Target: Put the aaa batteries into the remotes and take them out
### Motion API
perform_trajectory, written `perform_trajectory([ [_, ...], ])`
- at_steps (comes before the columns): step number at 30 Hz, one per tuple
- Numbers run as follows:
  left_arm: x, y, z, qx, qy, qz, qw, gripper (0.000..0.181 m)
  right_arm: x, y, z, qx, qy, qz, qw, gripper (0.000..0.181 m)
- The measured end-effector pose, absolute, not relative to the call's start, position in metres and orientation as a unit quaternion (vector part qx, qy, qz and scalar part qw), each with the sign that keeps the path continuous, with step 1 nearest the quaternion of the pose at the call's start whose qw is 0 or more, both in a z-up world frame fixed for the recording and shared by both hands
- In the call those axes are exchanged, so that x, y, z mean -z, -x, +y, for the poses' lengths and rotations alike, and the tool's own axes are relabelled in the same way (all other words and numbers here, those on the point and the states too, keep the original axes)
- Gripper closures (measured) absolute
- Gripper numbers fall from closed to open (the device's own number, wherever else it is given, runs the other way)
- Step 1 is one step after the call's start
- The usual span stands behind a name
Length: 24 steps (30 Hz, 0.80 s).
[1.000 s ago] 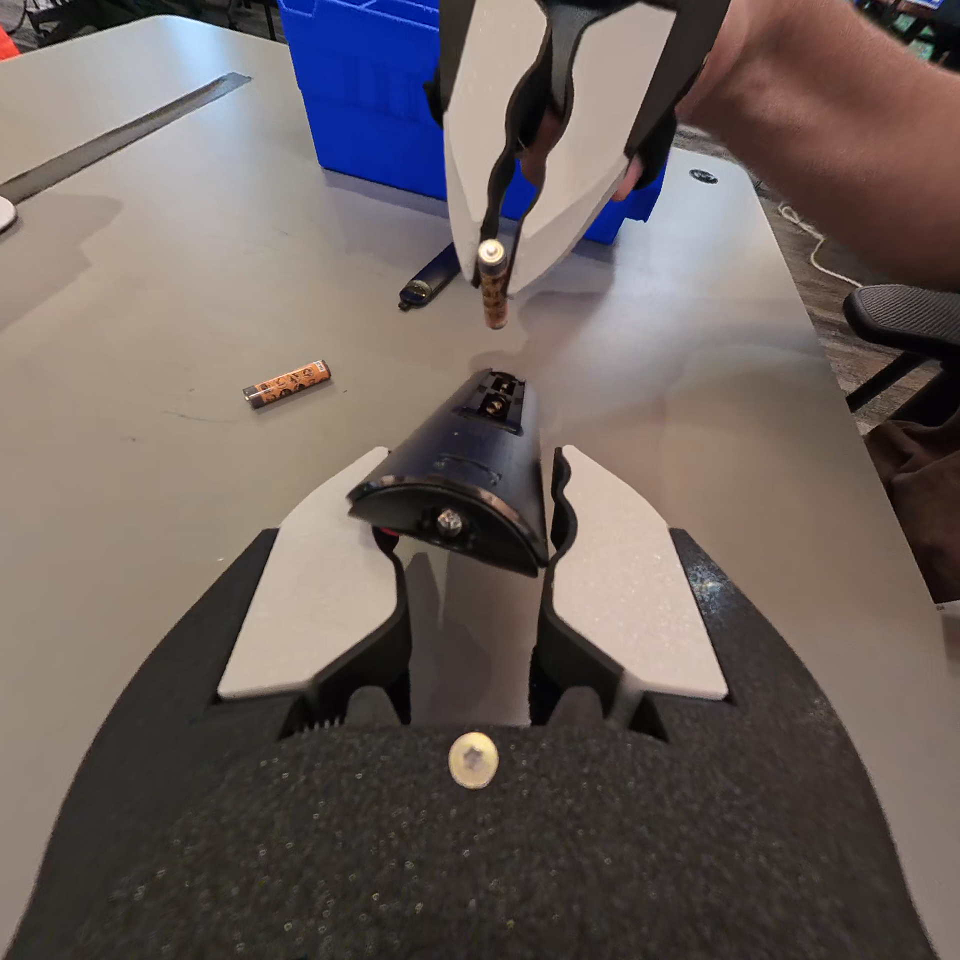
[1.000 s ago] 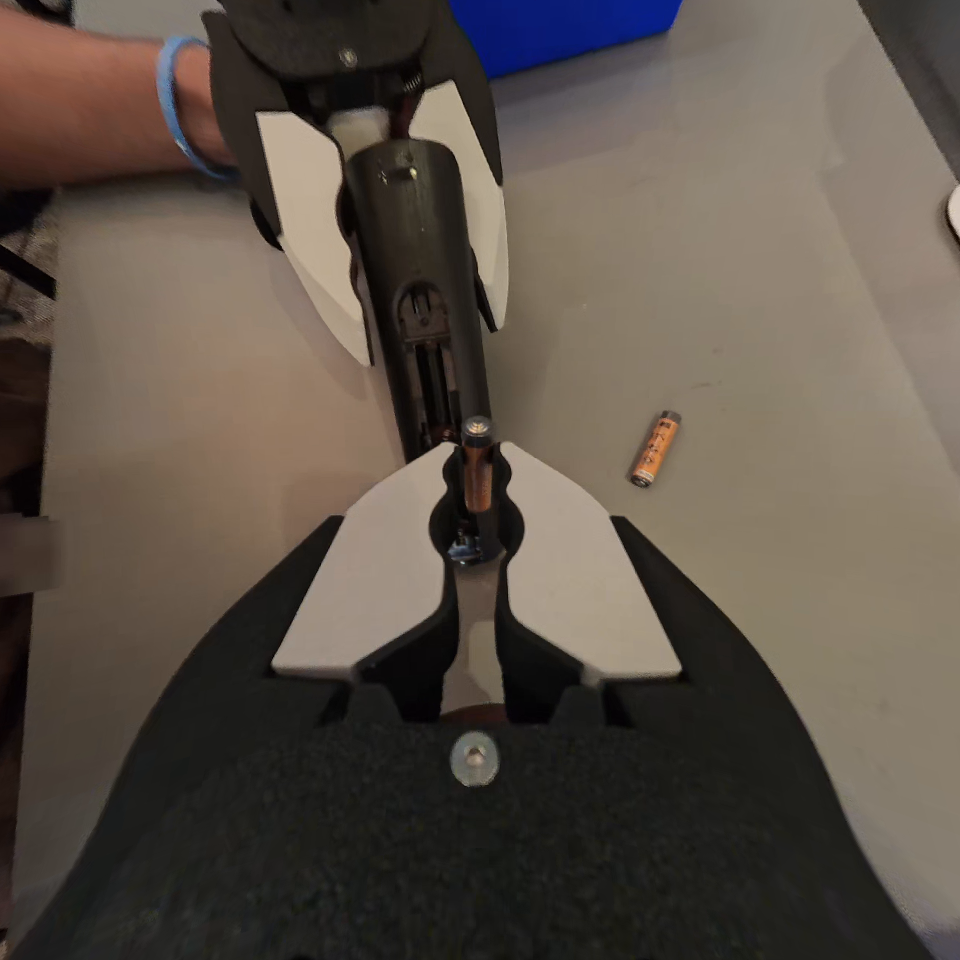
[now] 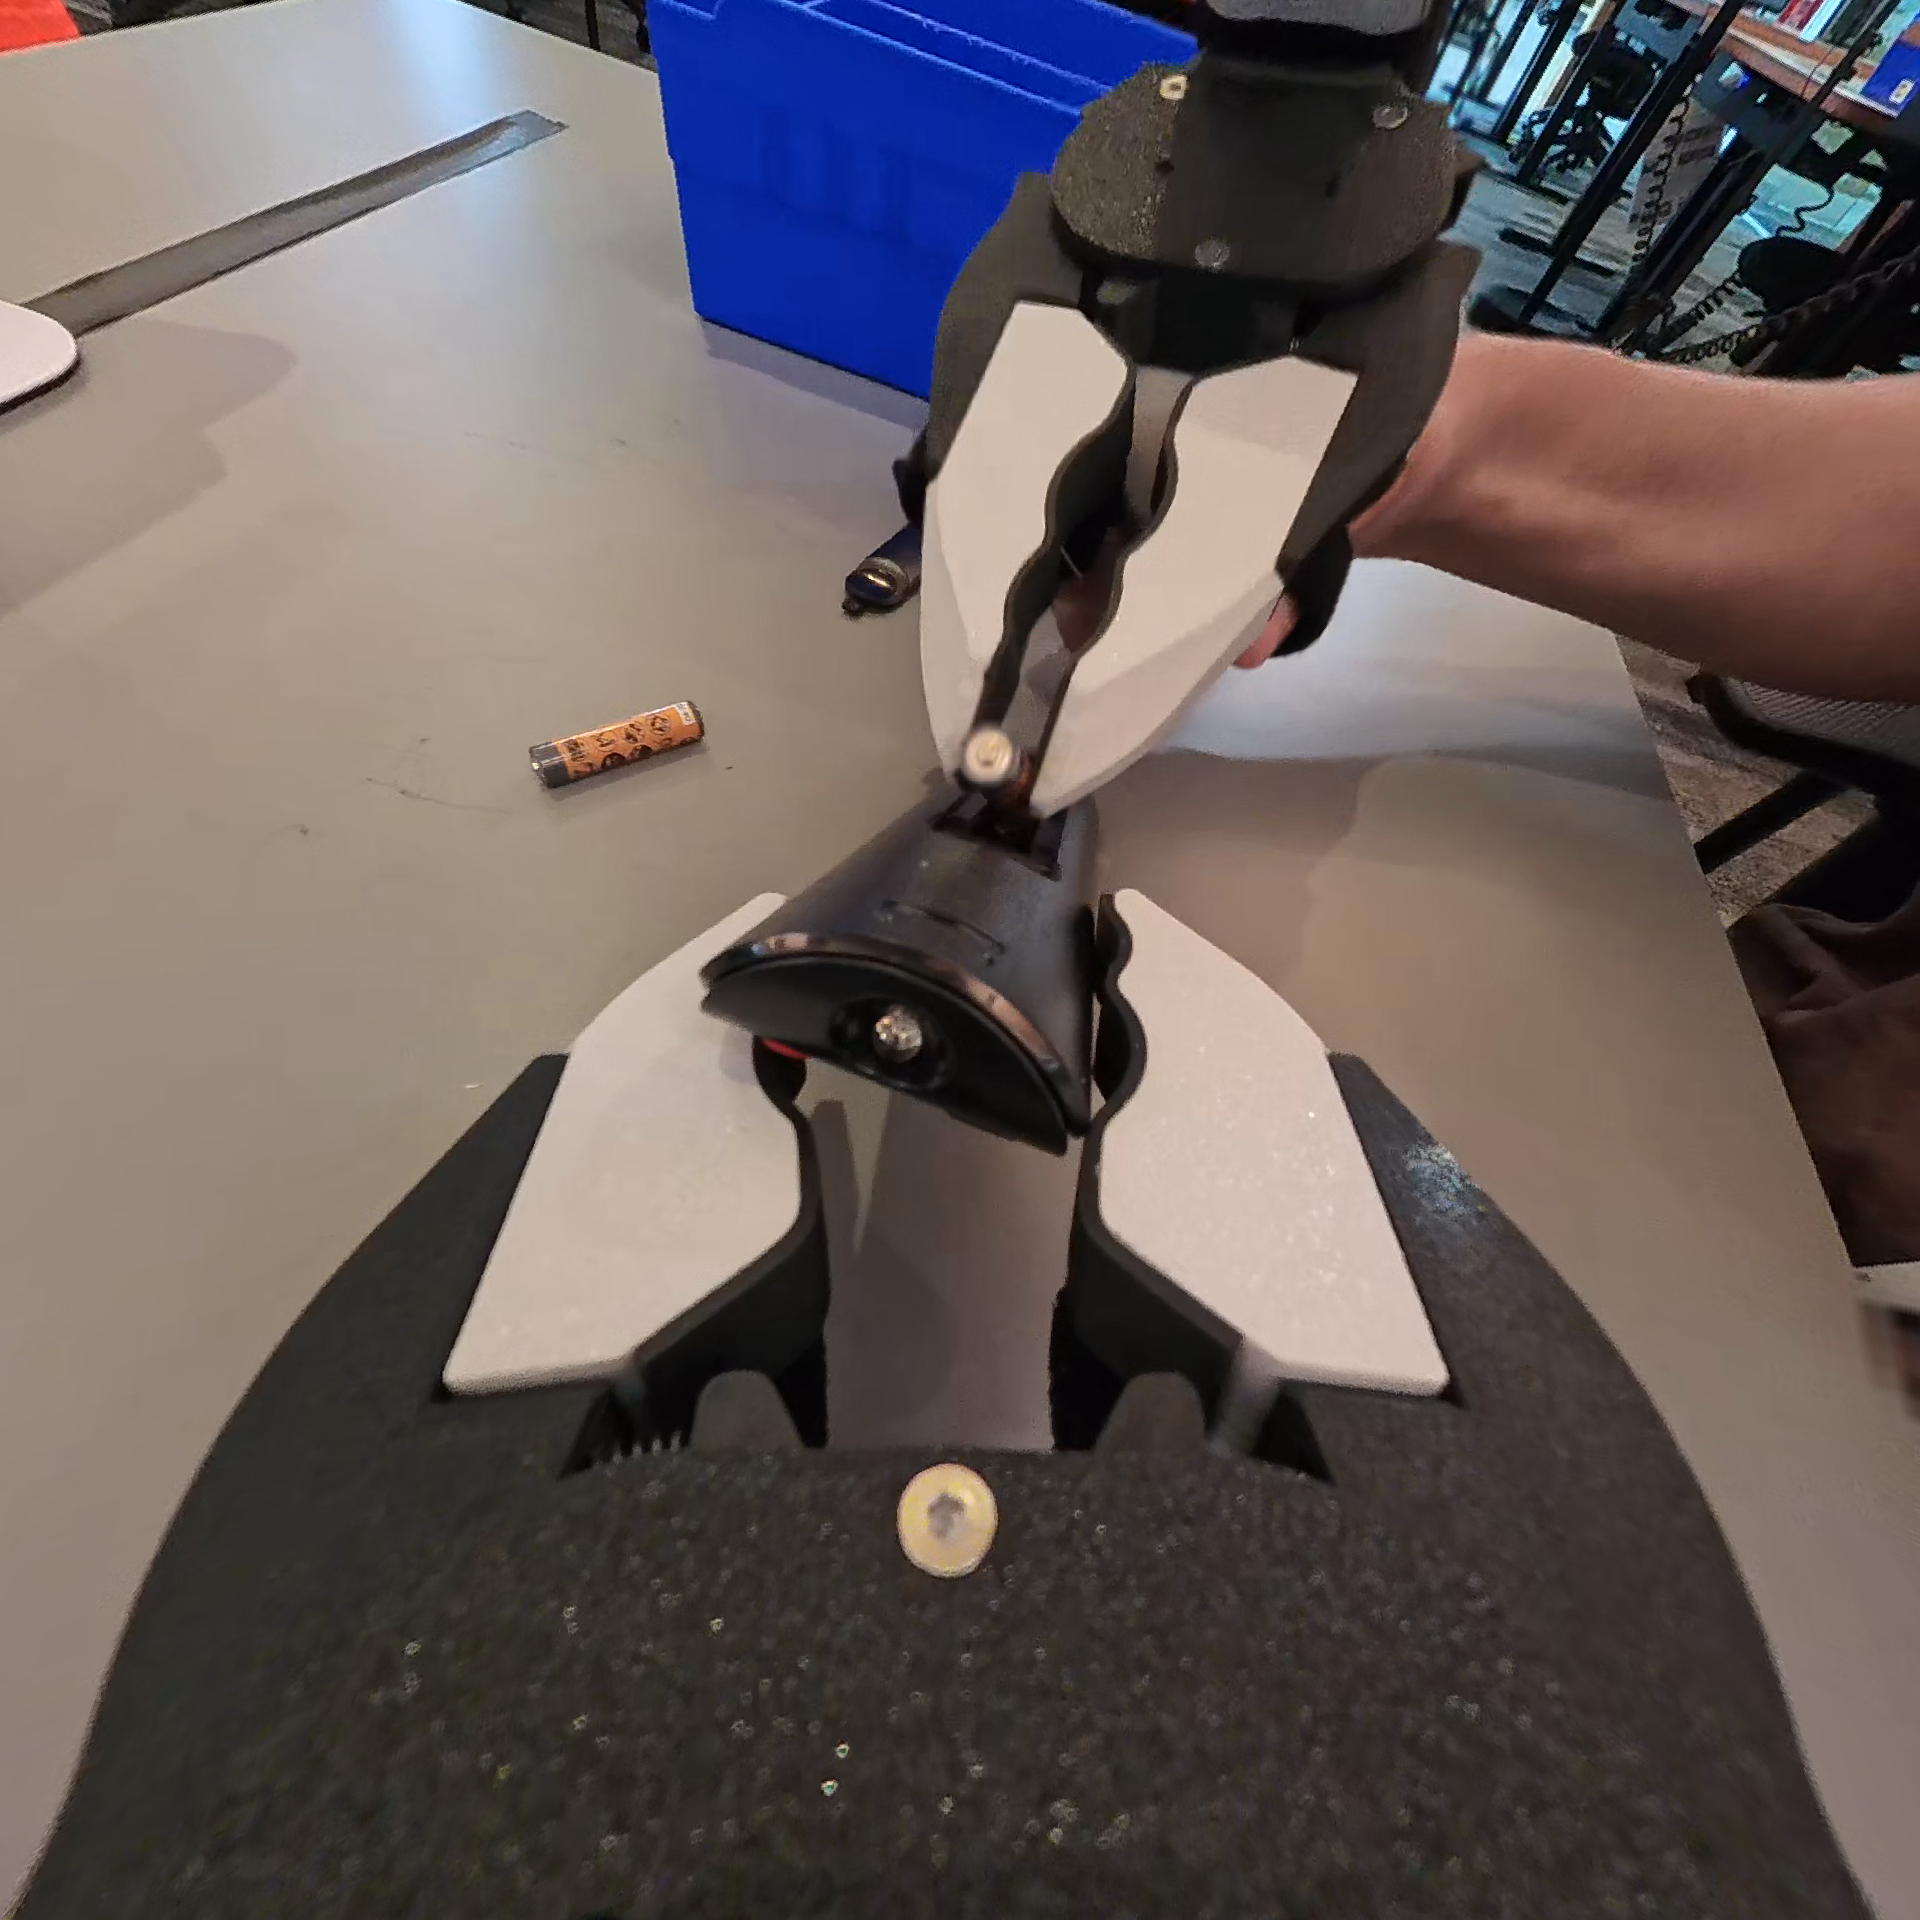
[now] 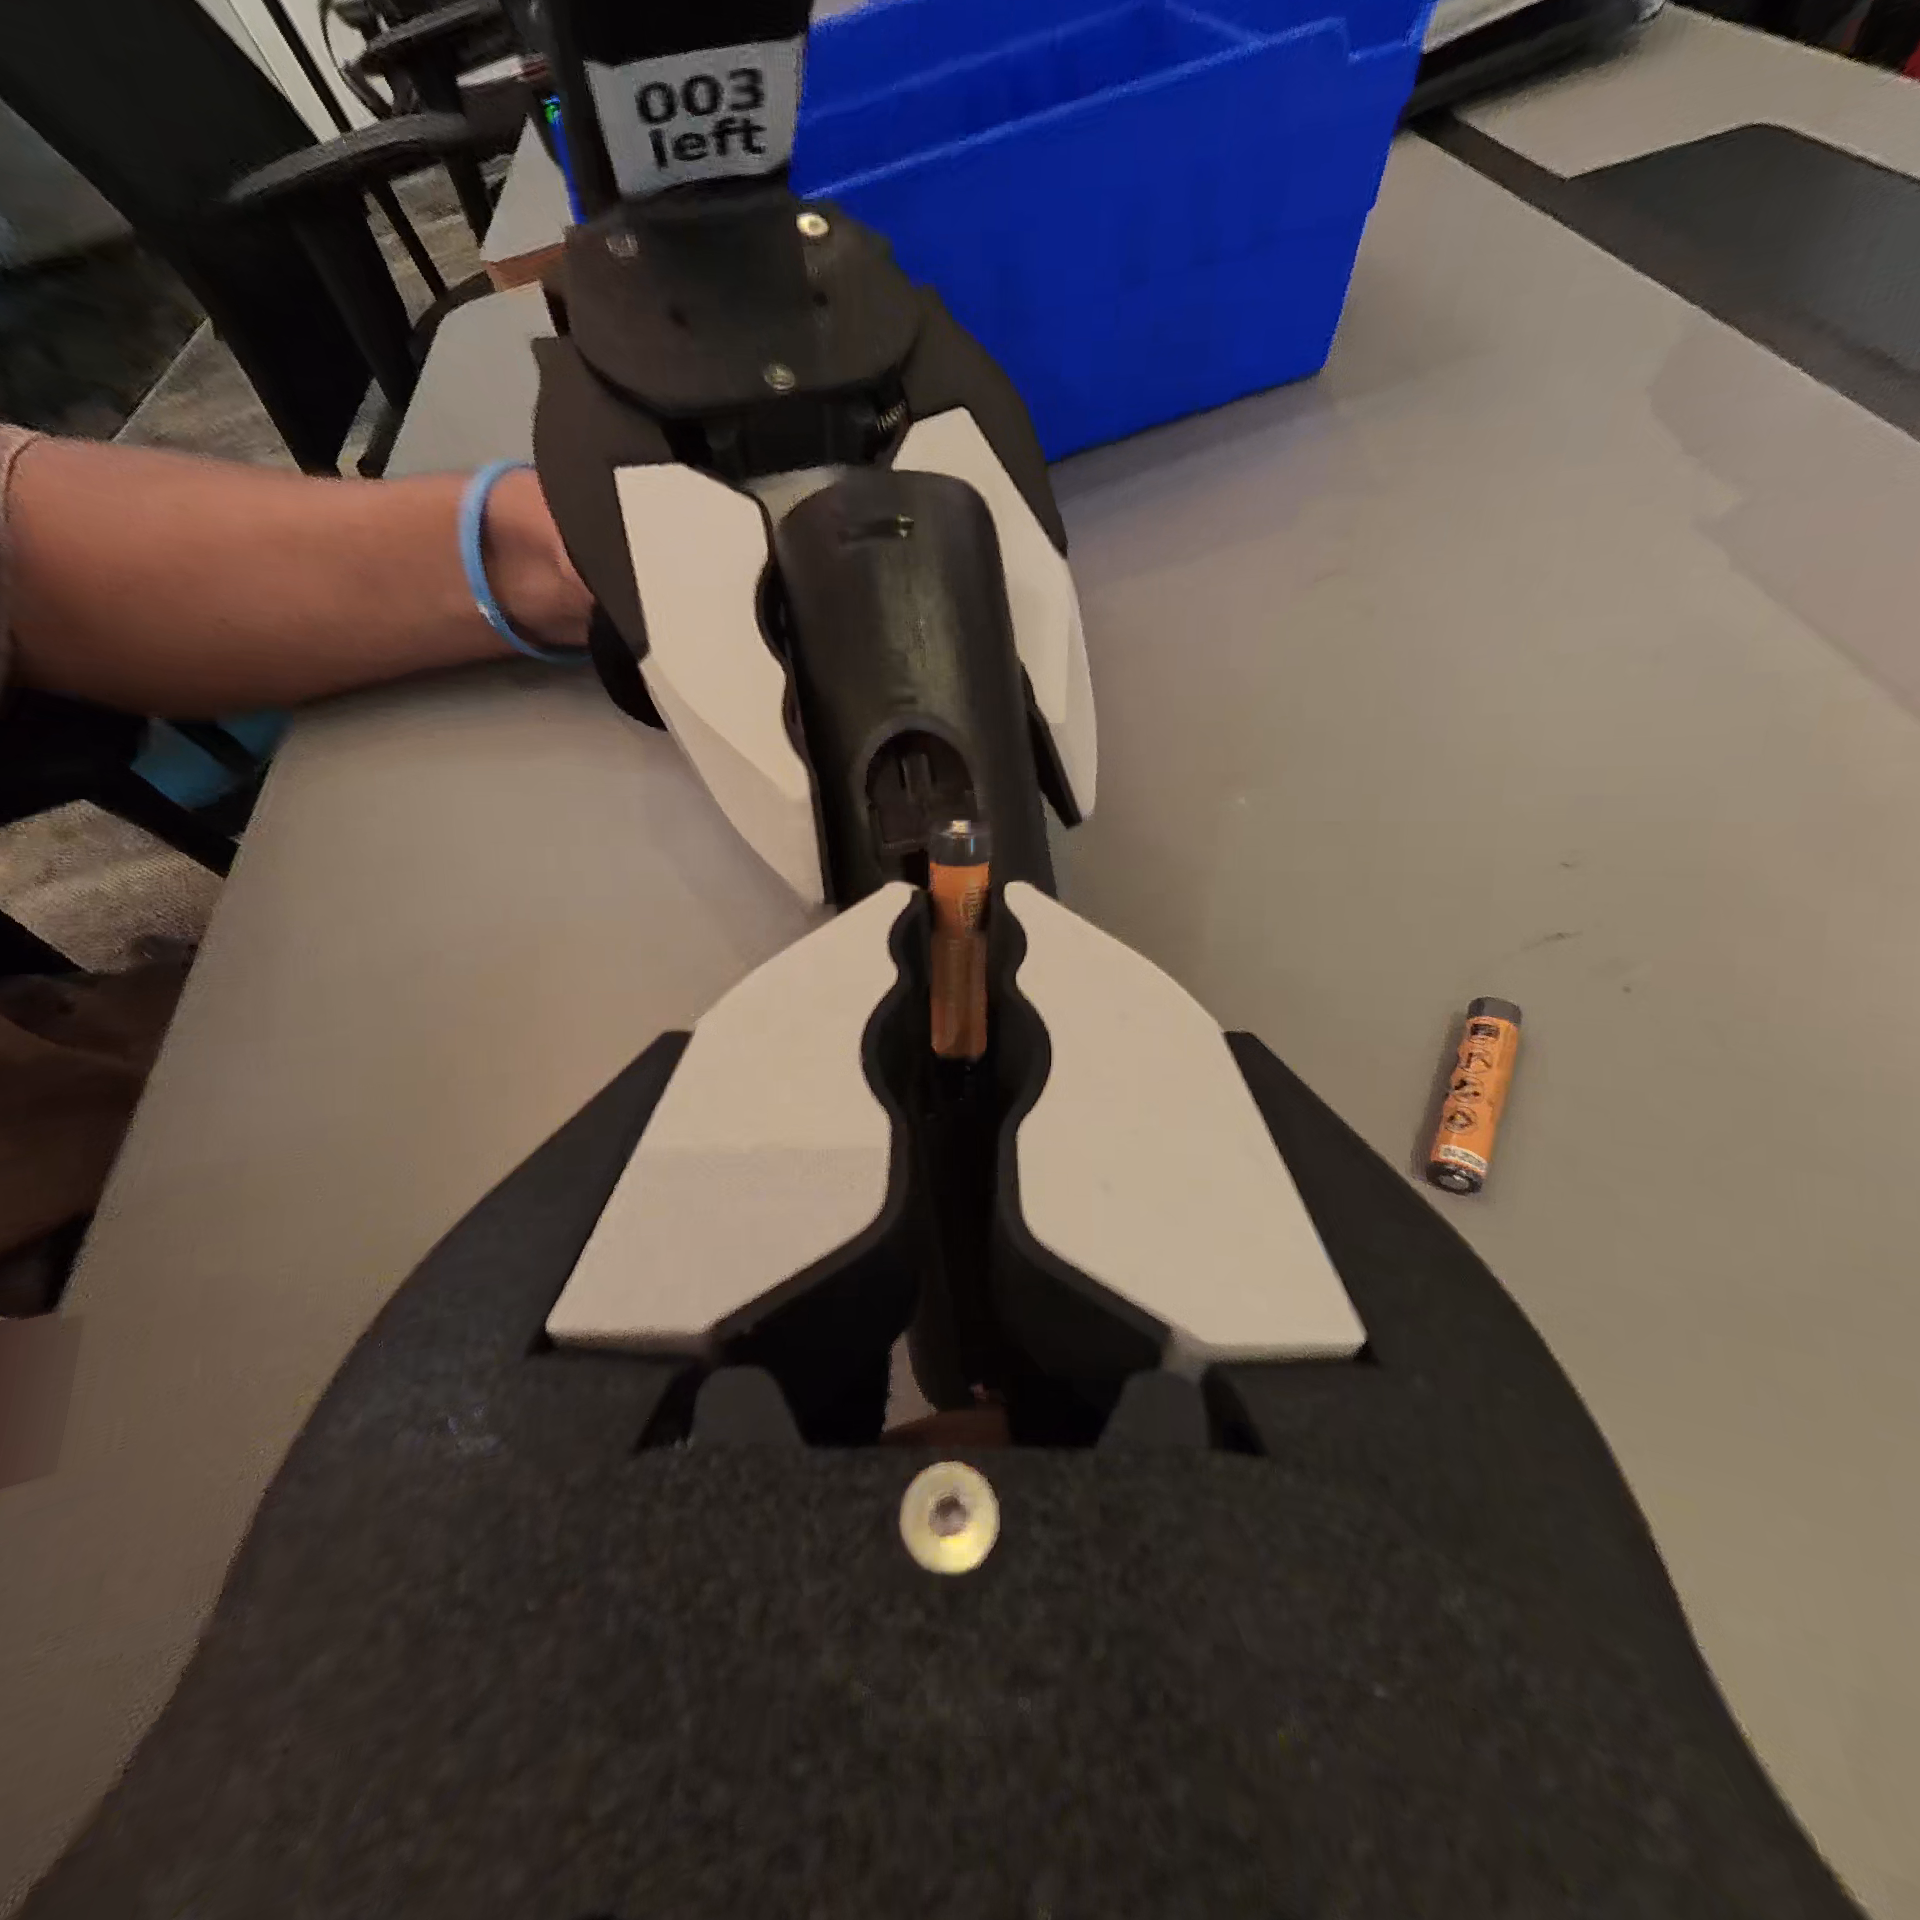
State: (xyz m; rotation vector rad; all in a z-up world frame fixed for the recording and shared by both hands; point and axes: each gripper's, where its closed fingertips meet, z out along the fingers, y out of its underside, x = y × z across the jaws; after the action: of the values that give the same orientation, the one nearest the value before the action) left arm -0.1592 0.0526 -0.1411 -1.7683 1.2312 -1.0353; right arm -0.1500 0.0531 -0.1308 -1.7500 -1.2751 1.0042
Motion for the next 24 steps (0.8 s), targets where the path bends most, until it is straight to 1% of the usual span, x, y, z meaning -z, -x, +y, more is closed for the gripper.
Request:
perform_trajectory([
  [6, 0.141, 0.159, 0.053, 0.403, 0.689, 0.477, 0.367, 0.128, 0.130, 0.151, 0.054, -0.422, 0.675, -0.477, 0.373, 0.171],
  [10, 0.141, 0.159, 0.053, 0.408, 0.689, 0.477, 0.362, 0.128, 0.116, 0.157, 0.055, -0.477, 0.657, -0.437, 0.387, 0.171],
  [17, 0.141, 0.160, 0.055, 0.413, 0.695, 0.468, 0.357, 0.128, 0.114, 0.160, 0.057, -0.467, 0.642, -0.433, 0.427, 0.171],
  [24, 0.141, 0.160, 0.055, 0.412, 0.695, 0.468, 0.358, 0.128, 0.129, 0.154, 0.057, -0.443, 0.676, -0.440, 0.392, 0.171],
])
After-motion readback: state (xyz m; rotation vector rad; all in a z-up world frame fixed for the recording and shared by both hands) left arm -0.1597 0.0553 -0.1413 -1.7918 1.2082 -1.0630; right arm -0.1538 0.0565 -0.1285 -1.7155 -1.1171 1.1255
